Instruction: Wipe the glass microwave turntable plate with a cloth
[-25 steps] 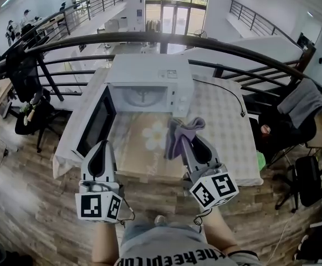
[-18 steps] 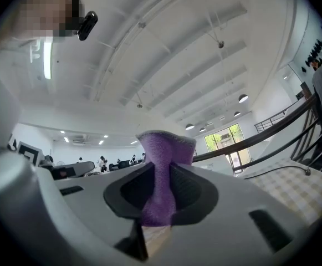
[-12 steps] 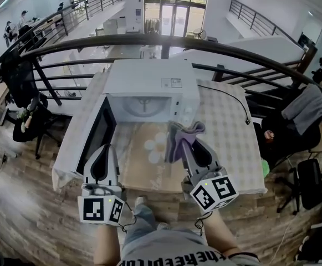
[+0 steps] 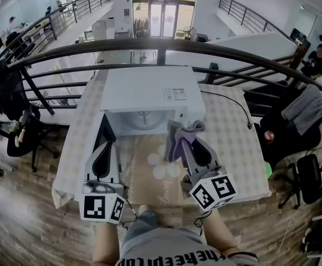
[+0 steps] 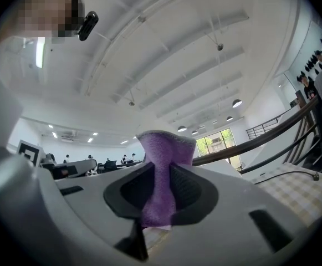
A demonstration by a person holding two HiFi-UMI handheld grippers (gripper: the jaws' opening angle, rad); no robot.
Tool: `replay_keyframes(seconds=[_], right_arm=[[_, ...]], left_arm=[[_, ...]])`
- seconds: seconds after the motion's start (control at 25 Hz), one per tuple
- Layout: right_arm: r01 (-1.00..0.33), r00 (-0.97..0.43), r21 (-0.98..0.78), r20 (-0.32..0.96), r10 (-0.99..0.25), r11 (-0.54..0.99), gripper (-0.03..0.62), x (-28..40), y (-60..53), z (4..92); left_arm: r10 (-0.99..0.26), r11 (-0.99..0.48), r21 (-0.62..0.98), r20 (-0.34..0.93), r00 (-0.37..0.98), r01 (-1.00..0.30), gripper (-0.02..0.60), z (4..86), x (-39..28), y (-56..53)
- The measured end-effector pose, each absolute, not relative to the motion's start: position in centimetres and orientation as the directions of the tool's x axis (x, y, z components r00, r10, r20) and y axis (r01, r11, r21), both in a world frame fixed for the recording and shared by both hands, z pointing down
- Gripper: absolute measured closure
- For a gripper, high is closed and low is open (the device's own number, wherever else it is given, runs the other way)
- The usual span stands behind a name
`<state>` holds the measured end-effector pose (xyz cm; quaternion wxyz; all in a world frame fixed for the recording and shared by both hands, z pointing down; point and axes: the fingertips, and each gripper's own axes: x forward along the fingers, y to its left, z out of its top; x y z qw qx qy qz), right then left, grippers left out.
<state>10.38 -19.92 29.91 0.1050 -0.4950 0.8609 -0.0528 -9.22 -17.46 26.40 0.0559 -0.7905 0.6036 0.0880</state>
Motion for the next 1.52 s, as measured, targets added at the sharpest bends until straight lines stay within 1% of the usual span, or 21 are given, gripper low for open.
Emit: replay_keyframes(seconds=[0.36, 0.76, 1.16, 1.52], right_arm=[[-0.869, -0.446, -0.196, -0.091, -0.891, 0.455, 0.510, 8.4, -23.5, 31.4], [-0.881, -0.433, -0.210, -0.006, -0.901, 0.424, 0.511, 6.6, -25.5, 34.7], [-0.885, -0.437, -0.237, 0.123, -0.891, 0.402, 0.510, 4.9, -27.0, 40.0], [-0.895, -0.442, -0.188, 0.243, -0.863, 0.405, 0.511, 3.5, -28.7, 44.4]], left_arm=[[-0.922, -0.353, 0.024, -0.182, 0.343, -0.935, 0.572, 27.9, -9.9, -22.3], [-0.912, -0.398, 0.049, -0.135, 0.389, -0.916, 0.572, 30.6, -10.3, -24.8], [-0.903, -0.428, 0.091, -0.073, 0.423, -0.899, 0.572, 34.1, -10.3, -25.6], [-0.892, -0.452, 0.095, -0.071, 0.447, -0.887, 0.572, 35.3, -10.2, -25.3]])
